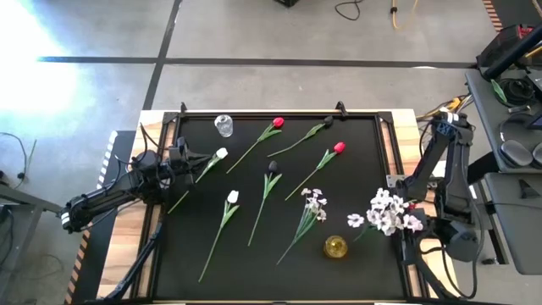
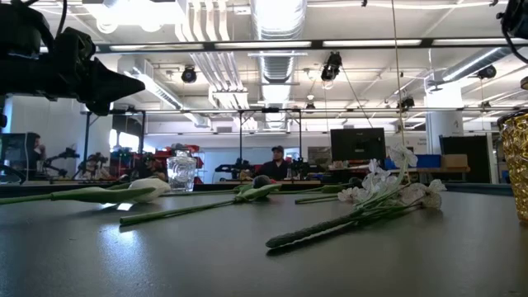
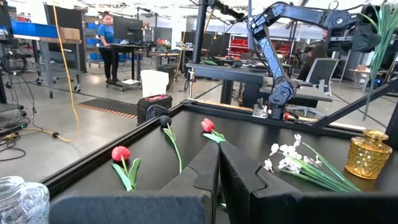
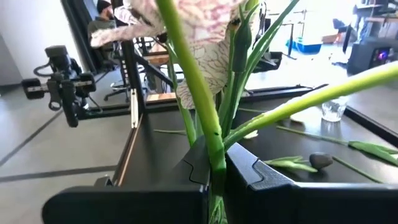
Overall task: Sort flowers into vase by color
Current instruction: Put the top right white flower into the yellow vase
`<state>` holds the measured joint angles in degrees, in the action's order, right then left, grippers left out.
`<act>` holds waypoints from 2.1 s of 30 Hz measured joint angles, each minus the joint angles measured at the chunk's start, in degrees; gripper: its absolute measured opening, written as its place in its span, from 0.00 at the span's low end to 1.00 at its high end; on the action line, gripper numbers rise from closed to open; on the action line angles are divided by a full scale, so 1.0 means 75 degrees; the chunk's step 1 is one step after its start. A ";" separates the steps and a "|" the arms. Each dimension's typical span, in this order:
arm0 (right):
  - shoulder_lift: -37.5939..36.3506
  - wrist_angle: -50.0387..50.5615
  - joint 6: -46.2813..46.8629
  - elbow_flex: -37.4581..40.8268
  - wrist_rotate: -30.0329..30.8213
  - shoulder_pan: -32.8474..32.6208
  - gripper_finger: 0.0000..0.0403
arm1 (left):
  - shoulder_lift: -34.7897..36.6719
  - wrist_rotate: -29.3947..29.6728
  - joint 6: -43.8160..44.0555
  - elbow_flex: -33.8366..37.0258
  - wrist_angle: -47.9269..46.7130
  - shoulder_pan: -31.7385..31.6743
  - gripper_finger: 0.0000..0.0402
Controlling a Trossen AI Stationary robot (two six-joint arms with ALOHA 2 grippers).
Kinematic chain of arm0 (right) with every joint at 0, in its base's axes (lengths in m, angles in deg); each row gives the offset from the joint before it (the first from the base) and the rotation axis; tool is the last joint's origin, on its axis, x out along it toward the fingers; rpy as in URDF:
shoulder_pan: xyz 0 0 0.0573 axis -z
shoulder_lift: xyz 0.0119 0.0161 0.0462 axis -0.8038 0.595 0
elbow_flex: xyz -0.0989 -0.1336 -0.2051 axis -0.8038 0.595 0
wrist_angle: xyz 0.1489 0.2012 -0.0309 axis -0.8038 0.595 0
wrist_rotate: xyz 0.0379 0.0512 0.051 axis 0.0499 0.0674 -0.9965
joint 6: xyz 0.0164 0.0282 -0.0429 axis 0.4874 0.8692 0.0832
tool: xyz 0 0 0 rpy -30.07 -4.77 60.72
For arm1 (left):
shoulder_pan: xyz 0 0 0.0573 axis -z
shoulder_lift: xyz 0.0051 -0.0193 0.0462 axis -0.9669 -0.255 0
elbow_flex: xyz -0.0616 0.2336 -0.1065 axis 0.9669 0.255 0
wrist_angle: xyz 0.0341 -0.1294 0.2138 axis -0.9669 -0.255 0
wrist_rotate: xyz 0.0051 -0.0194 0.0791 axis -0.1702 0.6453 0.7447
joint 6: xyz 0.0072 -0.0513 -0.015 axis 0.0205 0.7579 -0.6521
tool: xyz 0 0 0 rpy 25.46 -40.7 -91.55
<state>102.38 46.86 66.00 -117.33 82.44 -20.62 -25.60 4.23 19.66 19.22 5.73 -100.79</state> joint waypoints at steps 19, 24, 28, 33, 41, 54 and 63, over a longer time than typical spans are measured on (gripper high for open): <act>0.0560 -0.1962 -0.2079 0.0032 -0.2155 0.1701 0.02 | 0.0003 0.0000 0.0000 0.0000 0.0000 0.0003 0.00; 0.0560 -0.2281 -0.2334 0.0100 -0.2520 0.1957 0.02 | 0.0000 0.0000 -0.0003 0.0000 0.0000 0.0001 0.00; 0.0557 -0.2311 -0.2378 0.0137 -0.2648 0.2089 0.02 | 0.0000 0.0000 0.0000 0.0000 0.0000 0.0000 0.00; 0.0557 -0.2393 -0.2218 0.0334 -0.2644 0.2181 0.02 | 0.0002 0.0000 -0.0001 0.0000 0.0000 0.0003 0.00; 0.0557 -0.4605 -0.2702 0.1407 -0.2557 0.2190 0.02 | 0.0000 -0.0001 -0.0001 0.0000 0.0000 0.0002 0.00; 0.1153 -0.5343 -0.2472 0.2148 -0.2366 0.2324 0.03 | 0.0000 0.0000 -0.0003 0.0000 0.0000 0.0000 0.00; 0.1994 -0.5338 -0.2472 0.2064 -0.2348 0.2394 0.10 | 0.0001 -0.0003 -0.0002 0.0000 0.0000 0.0003 0.00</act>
<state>117.34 6.82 47.46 -101.85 64.83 -2.67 -25.60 4.21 19.65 19.22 5.73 -100.76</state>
